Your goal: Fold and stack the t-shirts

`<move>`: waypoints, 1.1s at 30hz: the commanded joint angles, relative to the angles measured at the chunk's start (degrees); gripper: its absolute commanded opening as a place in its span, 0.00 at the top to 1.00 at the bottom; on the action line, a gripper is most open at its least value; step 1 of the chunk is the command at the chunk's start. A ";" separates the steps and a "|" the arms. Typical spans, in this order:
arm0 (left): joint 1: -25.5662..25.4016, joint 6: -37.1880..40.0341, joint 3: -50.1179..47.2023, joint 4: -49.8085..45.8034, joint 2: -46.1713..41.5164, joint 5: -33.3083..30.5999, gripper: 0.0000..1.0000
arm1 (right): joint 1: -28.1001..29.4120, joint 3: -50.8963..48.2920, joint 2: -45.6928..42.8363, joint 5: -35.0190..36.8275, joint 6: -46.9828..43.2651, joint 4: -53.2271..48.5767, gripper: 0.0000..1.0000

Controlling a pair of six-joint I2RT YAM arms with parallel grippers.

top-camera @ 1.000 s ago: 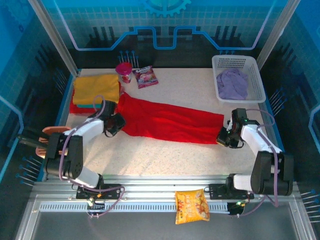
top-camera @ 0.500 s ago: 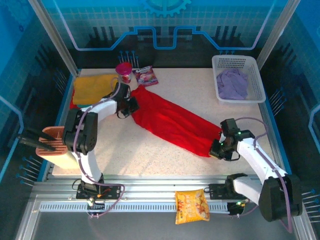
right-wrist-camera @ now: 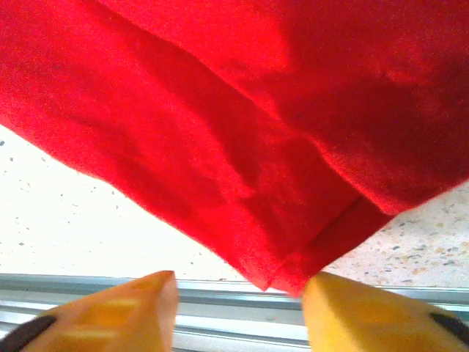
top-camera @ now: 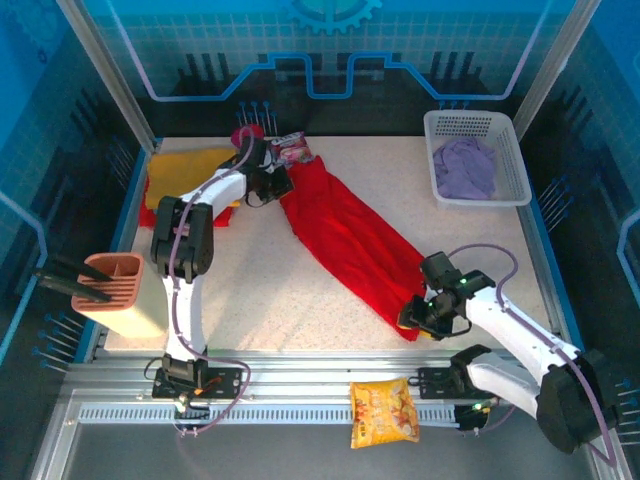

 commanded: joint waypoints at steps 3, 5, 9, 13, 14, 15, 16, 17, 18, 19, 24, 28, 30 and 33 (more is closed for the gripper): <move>5.31 2.57 1.17 -7.15 -0.04 2.10 0.58 | 0.72 5.84 -1.04 2.94 -2.67 -6.57 0.35; 5.92 3.49 0.14 -8.59 -1.65 1.71 0.54 | 0.72 8.84 -0.12 3.74 -4.86 -7.75 0.32; 6.40 4.75 -2.73 -11.76 -4.75 -0.86 0.52 | 0.72 15.76 2.80 6.72 -9.10 -11.44 0.21; 7.39 3.42 -7.86 -12.19 -8.28 -2.80 0.51 | 0.64 23.09 6.04 8.25 -14.87 -10.71 0.13; 7.39 3.04 -9.08 -12.22 -9.36 -3.39 0.50 | 0.47 24.83 7.19 8.24 -16.16 -9.17 0.13; 7.44 2.52 -10.14 -12.31 -10.33 -3.75 0.49 | 0.38 26.24 8.42 7.83 -17.38 -7.18 0.11; 7.39 1.80 -11.46 -12.57 -11.38 -4.60 0.49 | 0.24 27.73 10.15 7.25 -18.94 -4.55 0.08; 7.39 1.20 -12.81 -12.77 -12.49 -5.10 0.48 | -0.16 29.67 12.10 6.07 -20.46 -1.81 0.08; 7.39 0.69 -13.90 -12.97 -13.41 -5.28 0.45 | -0.45 31.21 14.44 4.88 -22.10 0.68 0.09; 7.39 0.10 -15.15 -13.16 -14.45 -5.52 0.43 | -0.62 32.78 17.00 3.94 -23.83 3.34 0.10; 6.29 -3.63 -23.90 -8.76 -20.81 -0.52 0.41 | -1.31 43.06 33.31 1.41 -31.13 9.30 0.15; 3.32 -8.34 -31.51 -3.60 -25.81 3.38 0.42 | -2.30 51.49 45.90 1.28 -36.07 11.35 0.20; -0.07 -11.32 -35.39 0.10 -28.68 3.97 0.42 | -3.53 56.62 51.16 0.12 -37.57 9.73 0.21; -6.36 -15.31 -38.19 1.83 -31.49 2.21 0.41 | -5.59 61.74 57.51 0.79 -39.64 9.86 0.21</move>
